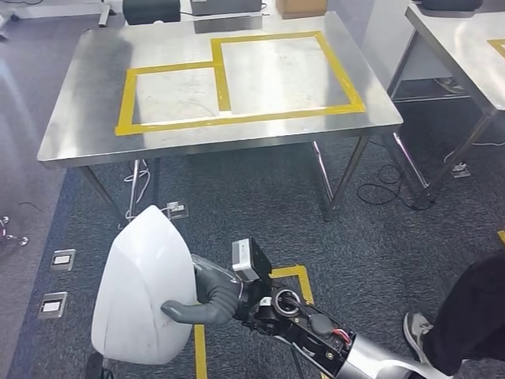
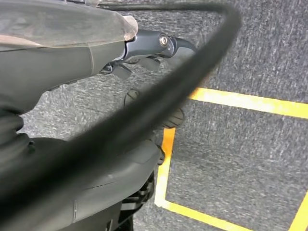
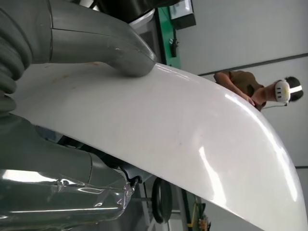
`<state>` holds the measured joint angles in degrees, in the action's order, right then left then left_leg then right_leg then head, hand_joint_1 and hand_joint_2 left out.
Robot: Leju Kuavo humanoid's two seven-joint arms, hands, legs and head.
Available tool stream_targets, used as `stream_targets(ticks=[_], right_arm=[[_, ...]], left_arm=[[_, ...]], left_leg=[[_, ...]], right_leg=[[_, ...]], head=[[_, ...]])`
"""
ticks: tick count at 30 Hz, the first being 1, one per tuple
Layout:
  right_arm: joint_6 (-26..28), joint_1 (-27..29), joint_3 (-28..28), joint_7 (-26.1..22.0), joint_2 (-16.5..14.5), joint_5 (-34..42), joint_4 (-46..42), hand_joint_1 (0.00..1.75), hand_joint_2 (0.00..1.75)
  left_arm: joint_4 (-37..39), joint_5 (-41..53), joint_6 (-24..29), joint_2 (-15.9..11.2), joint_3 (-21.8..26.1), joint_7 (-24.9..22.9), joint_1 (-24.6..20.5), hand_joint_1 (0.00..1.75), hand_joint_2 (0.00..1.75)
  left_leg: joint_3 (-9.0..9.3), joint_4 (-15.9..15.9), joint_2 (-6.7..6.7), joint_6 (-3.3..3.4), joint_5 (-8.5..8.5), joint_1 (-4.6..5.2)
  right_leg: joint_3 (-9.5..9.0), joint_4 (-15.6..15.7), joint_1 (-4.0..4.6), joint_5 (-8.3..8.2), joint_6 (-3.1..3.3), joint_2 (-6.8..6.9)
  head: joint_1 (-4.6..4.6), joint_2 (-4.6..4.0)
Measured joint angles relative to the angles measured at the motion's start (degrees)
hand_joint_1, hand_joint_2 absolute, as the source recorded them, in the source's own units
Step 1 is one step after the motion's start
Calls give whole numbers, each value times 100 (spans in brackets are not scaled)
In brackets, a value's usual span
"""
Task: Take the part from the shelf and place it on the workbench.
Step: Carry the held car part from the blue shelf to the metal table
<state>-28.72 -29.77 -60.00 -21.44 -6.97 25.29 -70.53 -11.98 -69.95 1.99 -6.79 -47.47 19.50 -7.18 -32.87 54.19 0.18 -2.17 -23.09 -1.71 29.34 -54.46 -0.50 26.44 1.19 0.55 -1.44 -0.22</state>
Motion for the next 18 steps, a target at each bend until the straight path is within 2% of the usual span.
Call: stream_targets(ticks=[1, 2, 5, 8, 11, 14, 18], right_arm=[[1, 0, 0, 0, 0, -1, 0, 173, 175], [3, -1, -1, 2, 0, -1, 0, 173, 175], [21, -2, -2, 15, 0, -6, 0, 173, 175], [28, -1, -3, 17, 0, -9, 0, 173, 175], [28, -1, -4, 17, 0, -9, 0, 173, 175], [28, -1, -4, 17, 0, -9, 0, 173, 175], [28, -4, -3, 19, -14, -11, -4, 173, 175]], left_arm=[[1, 0, -1, 2, -1, 0, 3, 0, 175], [1, -1, -1, 2, -1, 0, 5, 0, 175], [1, -5, -2, -2, -1, -4, 6, 0, 175], [1, -7, -7, -3, -1, -15, 7, 0, 175], [1, -7, -7, -3, -1, -16, 7, 0, 175], [1, -8, -7, -5, -1, -16, 7, 0, 175], [0, -8, -7, -28, -1, -17, 8, 0, 175]], left_leg=[[6, 4, 3, 9, -7, 11], [10, 5, 5, 27, -11, 21], [12, 10, 6, 70, -21, 38], [12, 15, 6, 91, -30, 50], [12, 20, 8, 107, -37, 68], [14, 21, 8, 108, -38, 79], [26, 6, 16, 208, -54, 98]], right_leg=[[-11, 7, -5, -3, 48, 0], [-20, 16, -7, -16, 62, 2], [-48, 55, -14, -34, 31, 1], [-62, 75, -26, -42, -40, 1], [-66, 83, -47, -31, -157, 1], [-66, 83, -50, -25, -201, 1], [-95, 151, -77, -41, -290, 10]], head=[[28, 0], [52, 0], [108, 0], [157, 0], [177, 0], [170, 0], [126, 0]])
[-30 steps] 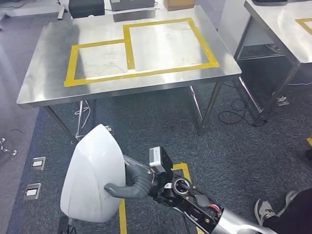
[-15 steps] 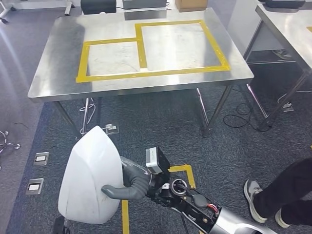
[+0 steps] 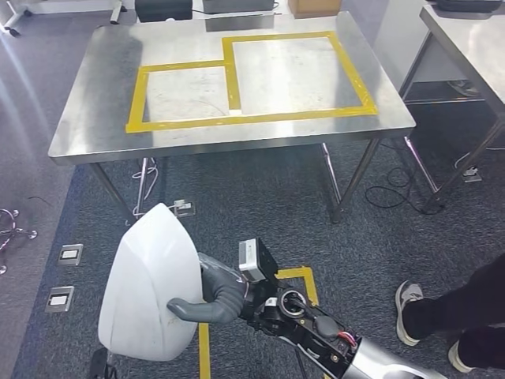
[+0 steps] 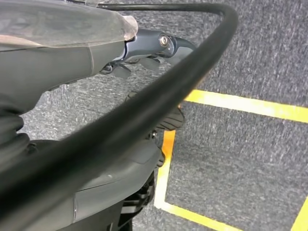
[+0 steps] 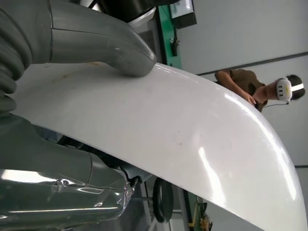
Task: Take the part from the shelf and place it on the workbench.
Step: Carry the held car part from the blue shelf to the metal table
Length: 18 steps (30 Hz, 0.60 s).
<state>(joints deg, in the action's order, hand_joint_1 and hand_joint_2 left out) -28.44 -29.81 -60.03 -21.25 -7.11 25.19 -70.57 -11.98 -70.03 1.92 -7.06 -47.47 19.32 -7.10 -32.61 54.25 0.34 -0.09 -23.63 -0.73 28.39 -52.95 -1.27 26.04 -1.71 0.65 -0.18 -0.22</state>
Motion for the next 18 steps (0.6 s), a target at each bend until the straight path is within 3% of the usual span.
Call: stream_targets(ticks=[2, 3, 6, 7, 8, 9, 11, 12, 14, 16, 18], right_arm=[[1, -5, 1, -2, -13, 1, -7, 173, 175], [4, -11, 1, -3, -16, 1, -10, 173, 175], [23, 10, 0, -2, -5, 1, 0, 173, 175], [27, 27, 0, -1, 1, 0, 8, 173, 175], [29, 37, 0, -1, 6, 0, 15, 173, 175], [30, 42, 0, -2, 8, -1, 19, 173, 175], [32, 42, 0, -3, 8, 0, 25, 173, 175], [33, 41, 0, -4, 8, 1, 29, 173, 175], [34, 46, 1, -6, 8, 1, 36, 173, 175], [35, 49, 3, -7, 3, 1, 34, 173, 175], [35, 38, 4, -10, -2, 2, 32, 173, 175]], left_arm=[[-1, -1, 0, 1, 0, -1, 3, 0, 175], [-1, -1, 0, 3, 0, -1, 1, 0, 175], [0, 0, 0, 3, 0, -2, -3, 0, 175], [0, 0, 0, 2, 0, -3, 2, 0, 175], [1, 1, 0, 3, 0, -3, 9, 0, 175], [0, 1, 0, 6, 0, -4, 13, 0, 175], [0, 3, 1, 3, 0, -4, 10, 0, 175], [0, 3, 2, -4, 0, -5, 3, 0, 175], [1, 5, 4, -18, -1, -6, -6, 0, 175], [-1, 7, 4, -11, -2, -7, -10, 0, 175], [-2, 8, 4, -8, -2, -6, -23, 0, 175]], left_leg=[[101, -147, -7, 45, 33, -42], [158, -213, -10, 64, 46, -65], [244, -256, -5, 83, 14, -88], [272, -255, 4, 69, -9, -94], [310, -250, 18, 40, -39, -107], [357, -237, 35, 2, -79, -128], [427, -176, 72, -103, -183, -157], [431, -134, 90, -155, -225, -157], [411, -94, 109, -238, -260, -148], [425, -88, 93, -299, -287, -170], [280, 243, 36, -330, -422, -180]], right_leg=[[42, -109, 10, 72, -18, -13], [151, -343, 14, 185, -22, -26], [795, -1562, 0, 645, -44, -50], [942, -1785, -14, 661, -59, -50], [968, -1756, -32, 545, -76, -49], [871, -1479, -58, 317, -97, -48], [532, -678, -98, -101, -154, -68], [396, -410, -104, -173, -143, -85], [317, -288, -78, -96, -60, -122], [288, -287, -69, -51, 55, -130], [209, -266, -66, -4, 147, -119]], head=[[-10, 0], [7, 0], [77, 0], [92, 0], [101, 0], [111, 0], [149, -1], [176, -1], [176, -1], [107, 0], [24, 0]])
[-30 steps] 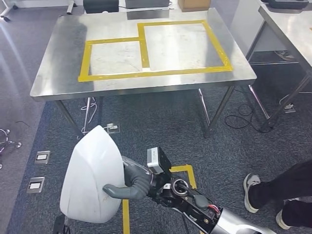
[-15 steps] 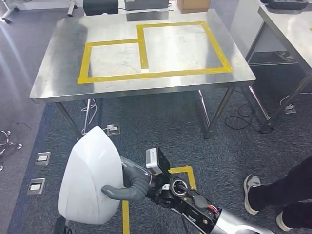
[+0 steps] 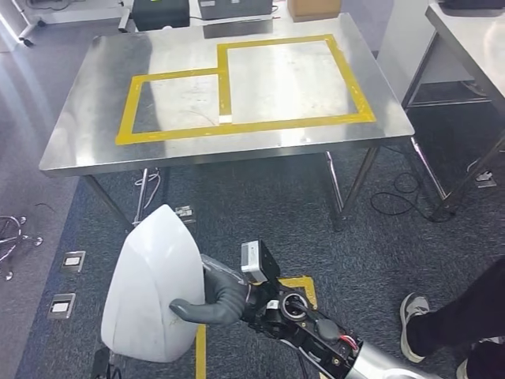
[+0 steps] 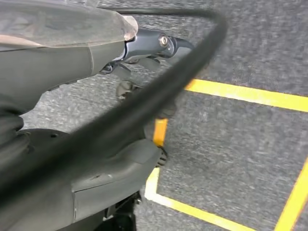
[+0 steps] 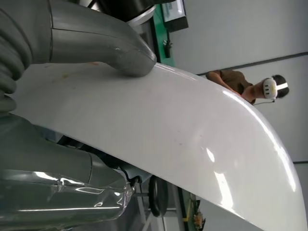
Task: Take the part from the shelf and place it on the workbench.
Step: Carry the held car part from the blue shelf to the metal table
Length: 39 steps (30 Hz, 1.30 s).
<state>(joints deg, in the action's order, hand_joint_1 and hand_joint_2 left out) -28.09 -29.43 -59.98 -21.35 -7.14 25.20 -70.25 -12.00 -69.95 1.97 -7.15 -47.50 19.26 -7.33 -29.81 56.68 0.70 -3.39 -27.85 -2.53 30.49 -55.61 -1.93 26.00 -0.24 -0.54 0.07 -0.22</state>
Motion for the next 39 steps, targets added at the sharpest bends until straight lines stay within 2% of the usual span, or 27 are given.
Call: stream_targets(ticks=[1, 3, 4, 5, 7, 8, 9, 10, 13, 14, 16, 18, 19, 20, 21, 22, 24, 25, 26, 28, 30, 32, 34, 35, 36, 37, 39], right_arm=[[1, -4, 1, -1, -1, 0, 1, 173, 175], [5, 0, 1, -3, -1, 0, 4, 173, 175], [7, 7, 1, -3, -1, 0, 5, 173, 175], [9, 13, 1, -5, -1, 0, 7, 173, 175], [13, 15, 1, -14, -1, 0, 7, 173, 175], [15, 14, 1, -20, -1, -1, 7, 173, 175], [16, 13, 1, -25, -1, -1, 7, 173, 175], [17, 11, 2, -29, -1, -2, 6, 173, 175], [18, 8, 4, -39, -2, -2, 3, 173, 175], [17, 6, 4, -41, -2, -2, 2, 173, 175], [16, 2, 5, -46, -3, -2, 0, 173, 175], [15, 17, 5, -46, -2, -2, 3, 173, 175], [15, 29, 5, -45, -1, -2, 4, 173, 175], [15, 39, 5, -44, 1, -2, 5, 173, 175], [15, 45, 5, -44, 1, -2, 6, 173, 175], [15, 45, 5, -44, 1, -2, 6, 173, 175], [15, 50, 4, -45, 10, -2, 10, 173, 175], [15, 54, 4, -43, 15, -5, 12, 173, 175], [15, 62, 3, -40, 20, -7, 13, 173, 175], [15, 64, 8, -39, 18, -8, 7, 173, 175], [13, 48, 12, -45, 11, -3, -1, 173, 175], [11, 37, 10, -46, 8, -2, -1, 173, 175], [11, 41, 7, -44, 9, -2, 4, 173, 175], [11, 46, 5, -44, 10, -2, 7, 173, 175], [11, 49, 5, -44, 10, -3, 8, 173, 175], [11, 50, 5, -44, 10, -4, 9, 173, 175], [13, 52, 3, -42, 11, -15, 12, 173, 175]], left_arm=[[0, 1, 0, -1, 0, 0, -7, 0, 175], [0, 2, 2, -2, 0, -1, -4, 0, 175], [0, 3, 3, -2, 0, -1, 8, 0, 175], [0, 6, 4, -3, 0, -1, 21, 0, 175], [0, 11, 7, -8, 0, -2, 35, 0, 175], [0, 14, 8, -14, 0, -6, 33, 0, 175], [0, 15, 10, -18, 0, -9, 28, 0, 175], [0, 16, 10, -21, 0, -13, 18, 0, 175], [0, 16, 9, -20, 0, -16, 4, 0, 175], [0, 16, 10, -20, 0, -15, 13, 0, 175], [0, 16, 10, -24, 0, -15, 26, 0, 175], [0, 16, 11, -28, 0, -16, 26, 0, 175], [0, 16, 11, -28, 0, -16, 28, 0, 175], [0, 16, 11, -27, 0, -16, 33, 0, 175], [0, 16, 11, -25, 0, -16, 36, 0, 175], [0, 16, 10, -21, 0, -16, 37, 0, 175], [0, 17, 9, 9, -1, -16, 45, 0, 175], [0, 17, 9, 21, -2, -16, 40, 0, 175], [-1, 17, 10, 28, -2, -16, 39, 0, 175], [-1, 17, 10, 20, -3, -16, 29, 0, 175], [-1, 17, 9, 19, -5, -15, 16, 0, 175], [-2, 18, 9, 21, -6, -14, -15, 0, 175], [-2, 18, 10, 20, -7, -14, -11, 0, 175], [-1, 18, 10, 17, -7, -14, 6, 0, 175], [-1, 17, 11, 14, -7, -14, 22, 0, 175], [0, 17, 11, 8, -7, -14, 33, 0, 175], [0, 18, 13, 2, -7, -15, 46, 0, 175]], left_leg=[[-215, 378, -28, 1, -122, 7], [-813, 1275, -41, 21, -348, 30], [-1051, 1544, -40, 37, -343, 39], [-1179, 1581, -40, 61, -213, 48], [-1080, 966, -42, 138, 355, 79], [-945, 583, -46, 174, 579, 109], [-798, 234, -52, 206, 692, 140], [-700, 33, -62, 225, 687, 167], [-545, -129, -72, 311, 491, 181], [-476, -157, -67, 354, 453, 169], [-315, -193, -59, 416, 370, 155], [-173, -199, -47, 447, 252, 168], [-93, -200, -37, 451, 187, 178], [-2, -200, -26, 453, 117, 187], [100, -201, -13, 453, 45, 197], [207, -203, -4, 451, -29, 208], [364, -210, 13, 434, -172, 218], [400, -222, 18, 411, -226, 219], [426, -235, 20, 384, -258, 216], [466, -243, 20, 317, -252, 222], [386, 25, 4, 248, -202, 221], [0, 662, -17, 173, -302, 200], [-503, 1207, -22, 117, -605, 164], [-673, 1273, -24, 101, -714, 144], [-762, 1164, -26, 89, -703, 125], [-774, 894, -31, 79, -528, 108], [-721, 208, -78, 72, 144, 86]], right_leg=[[-37, 10, 7, 28, 38, 12], [-100, 14, 37, 101, 95, 28], [-140, 14, 55, 142, 111, 25], [-195, 14, 71, 190, 120, 18], [-350, 17, 91, 306, 114, 4], [-408, 26, 105, 370, 96, 2], [-446, 37, 113, 429, 70, 0], [-467, 61, 120, 476, 39, 2], [-585, 52, 128, 501, -64, 21], [-569, -80, 128, 497, -91, 28], [-228, -698, 126, 570, -131, 33], [319, -1485, 132, 841, -160, 33], [548, -1707, 136, 994, -160, 33], [694, -1744, 142, 1072, -149, 33], [753, -1588, 153, 1014, -125, 32], [743, -1273, 172, 790, -83, 31], [691, -507, 241, 24, 38, 21], [653, -249, 272, -258, 87, 13], [636, -101, 295, -418, 123, 8], [513, -8, 284, -384, 162, 1], [337, 107, 244, -345, 196, -1], [176, 180, 210, -269, 210, 8], [38, 195, 186, -149, 210, 8], [-47, 195, 175, -77, 200, -2], [-142, 195, 163, -1, 184, -12], [-245, 195, 149, 79, 161, -20], [-399, 187, 140, 245, 95, -20]], head=[[-50, 0], [-132, 0], [-162, 0], [-186, 0], [-229, 0], [-245, -1], [-260, -1], [-273, -1], [-260, 0], [-234, 0], [-164, 0], [-97, 0], [-70, 0], [-45, 0], [-19, 0], [15, 0], [59, -1], [73, -1], [79, -1], [90, 0], [64, 0], [1, 0], [-54, 0], [-77, 0], [-102, 0], [-132, 0], [-192, 0]])
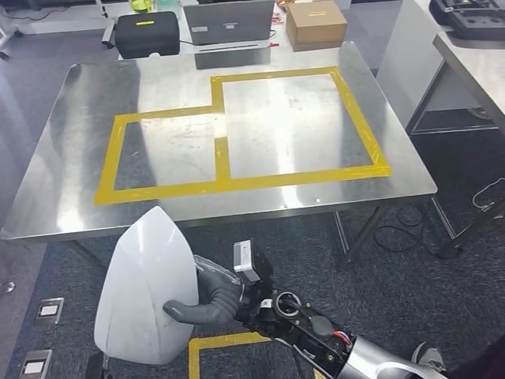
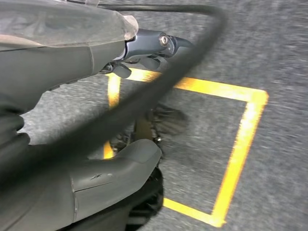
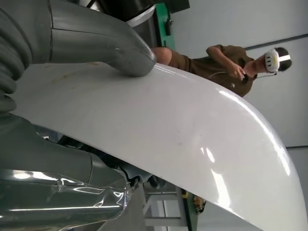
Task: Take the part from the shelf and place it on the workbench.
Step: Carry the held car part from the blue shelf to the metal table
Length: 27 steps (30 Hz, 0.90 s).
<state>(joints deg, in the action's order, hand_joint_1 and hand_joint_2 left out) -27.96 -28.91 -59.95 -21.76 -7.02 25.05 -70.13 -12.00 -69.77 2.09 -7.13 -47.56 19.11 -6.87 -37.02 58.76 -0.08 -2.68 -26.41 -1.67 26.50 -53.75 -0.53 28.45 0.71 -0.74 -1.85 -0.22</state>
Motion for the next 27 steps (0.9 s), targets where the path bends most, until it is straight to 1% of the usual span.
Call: stream_targets(ticks=[1, 2, 3, 4, 5, 6, 7, 8, 9, 10, 11, 12, 13, 14, 15, 16, 17, 18, 19, 20, 21, 22, 23, 24, 25, 26, 27], right_arm=[[1, 0, -1, 1, 1, -5, 2, 173, 175], [2, 0, -2, 6, 1, -12, 2, 173, 175], [2, -2, -2, 12, -1, -14, 0, 173, 175], [2, -9, 0, 14, -5, -11, -7, 173, 175], [1, -13, 1, 20, -9, -9, -14, 173, 175], [1, -18, 1, 21, -12, -4, -18, 173, 175], [1, -21, 1, 23, -15, 0, -22, 173, 175], [2, -18, -1, 28, -14, 1, -22, 173, 175], [3, -14, -1, 32, -14, 2, -22, 173, 175], [6, -9, -2, 37, -13, 3, -22, 173, 175], [9, -4, -2, 42, -13, 3, -22, 173, 175], [12, -2, -2, 44, -13, 4, -22, 173, 175], [15, -1, -2, 46, -13, 4, -22, 173, 175], [17, -1, -2, 47, -13, 5, -23, 173, 175], [19, 3, -2, 48, -11, 6, -22, 173, 175], [21, 6, -3, 52, -8, 8, -20, 173, 175], [23, 9, -3, 56, -5, 10, -20, 173, 175], [26, 8, -3, 58, -2, 13, -22, 173, 175], [28, 2, -2, 59, -1, 15, -31, 173, 175], [30, -4, -1, 56, -3, 15, -44, 173, 175], [31, -10, 0, 54, -5, 16, -55, 173, 175], [30, -14, -1, 53, -8, 15, -65, 173, 175], [30, -16, -3, 54, -9, 15, -67, 173, 175], [30, -16, -4, 56, -9, 15, -66, 173, 175], [30, -14, -6, 58, -9, 15, -66, 173, 175], [30, -12, -7, 59, -8, 15, -65, 173, 175], [30, -10, -7, 59, -8, 15, -64, 173, 175]], left_arm=[[0, 1, 0, -2, 0, -3, 2, 0, 175], [0, 1, -1, 1, -1, -5, 3, 0, 175], [0, 1, -1, 5, -1, -8, 2, 0, 175], [0, 0, -2, 6, -2, -8, -2, 0, 175], [0, -1, -2, 9, -2, -6, -2, 0, 175], [0, -1, -2, 8, -2, -4, -2, 0, 175], [0, -2, -2, 5, -2, -1, -3, 0, 175], [0, -2, -2, 1, -2, 1, -3, 0, 175], [0, -2, -2, -4, -2, 2, -1, 0, 175], [0, -2, -2, -8, -2, 3, 4, 0, 175], [0, -2, -2, -10, -2, 4, 11, 0, 175], [0, -2, -2, -10, -2, 4, 16, 0, 175], [0, -2, -2, -8, -2, 4, 18, 0, 175], [0, -2, -2, -4, -2, 5, 19, 0, 175], [0, -2, -1, 5, -2, 6, 17, 0, 175], [-1, -3, -1, 14, -2, 8, 16, 0, 175], [-1, -5, 1, 21, -2, 10, 16, 0, 175], [-1, -6, 3, 25, -2, 13, 14, 0, 175], [-1, -7, 4, 22, -2, 15, 11, 0, 175], [0, -8, 5, 16, -2, 18, 9, 0, 175], [0, -8, 6, 13, -2, 19, 4, 0, 175], [0, -8, 6, 10, -2, 21, -2, 0, 175], [0, -8, 7, 10, -2, 22, -6, 0, 175], [0, -8, 7, 14, -2, 23, -9, 0, 175], [0, -8, 7, 15, -2, 24, -10, 0, 175], [0, -9, 10, 14, -2, 24, -7, 0, 175], [0, -9, 17, 11, -2, 24, -2, 0, 175]], left_leg=[[28, -223, -27, 21, 264, 9], [48, -331, -47, 57, 412, 21], [67, -332, -57, 107, 393, 36], [117, -333, -43, 158, 377, 42], [177, -343, -36, 206, 342, 40], [245, -350, -28, 252, 295, 42], [320, -356, -21, 292, 245, 47], [390, -360, -20, 323, 189, 58], [456, -360, -16, 342, 128, 71], [532, -360, -11, 353, 63, 87], [620, -360, -2, 361, -7, 106], [718, -361, 10, 366, -79, 124], [824, -363, 22, 370, -154, 142], [918, -367, 31, 373, -227, 155], [1010, -364, 40, 369, -296, 173], [1075, -366, 51, 355, -357, 187], [1116, -376, 62, 333, -406, 191], [1149, -369, 71, 306, -427, 196], [1152, -362, 75, 276, -422, 193], [1128, -288, 72, 253, -406, 185], [1048, -122, 66, 225, -394, 182], [898, 128, 61, 186, -426, 171], [685, 461, 56, 148, -524, 153], [442, 796, 53, 106, -664, 134], [216, 1064, 53, 69, -801, 107], [48, 1198, 52, 38, -856, 80], [-31, 1143, 51, 6, -772, 50]], right_leg=[[-45, -3, 6, 79, -40, 3], [-87, 2, 18, 141, -81, 5], [-156, -14, 26, 176, -119, 2], [-167, -37, 23, 193, -153, 7], [-169, -139, 15, 196, -177, 14], [-86, -361, 4, 208, -195, 22], [79, -679, -4, 260, -210, 30], [307, -1070, -4, 362, -221, 36], [570, -1455, -3, 520, -228, 37], [810, -1736, 1, 694, -226, 37], [988, -1857, 8, 819, -211, 37], [1088, -1801, 25, 834, -178, 37], [1113, -1568, 53, 689, -124, 35], [1090, -1217, 92, 378, -48, 32], [1065, -861, 143, 1, 24, 16], [1022, -586, 179, -301, 79, 3], [982, -424, 204, -509, 108, -3], [948, -354, 219, -577, 115, -8], [889, -316, 210, -569, 121, -1], [834, -258, 198, -581, 128, 4], [779, -186, 183, -582, 140, 4], [719, -125, 160, -582, 151, 5], [674, -82, 141, -572, 157, 10], [646, -60, 128, -555, 161, 12], [625, -54, 113, -532, 162, 11], [603, -55, 98, -505, 153, 6], [573, -59, 79, -473, 137, -2]], head=[[-24, 0], [-30, 0], [-21, 0], [1, 0], [33, 0], [63, 0], [96, 0], [131, 0], [164, 0], [196, 0], [222, 0], [244, 0], [268, 0], [294, 0], [315, 0], [332, -1], [336, -1], [329, -1], [327, -1], [325, 0], [319, 0], [299, 0], [274, 0], [242, 0], [214, 0], [198, 0], [180, 0]])
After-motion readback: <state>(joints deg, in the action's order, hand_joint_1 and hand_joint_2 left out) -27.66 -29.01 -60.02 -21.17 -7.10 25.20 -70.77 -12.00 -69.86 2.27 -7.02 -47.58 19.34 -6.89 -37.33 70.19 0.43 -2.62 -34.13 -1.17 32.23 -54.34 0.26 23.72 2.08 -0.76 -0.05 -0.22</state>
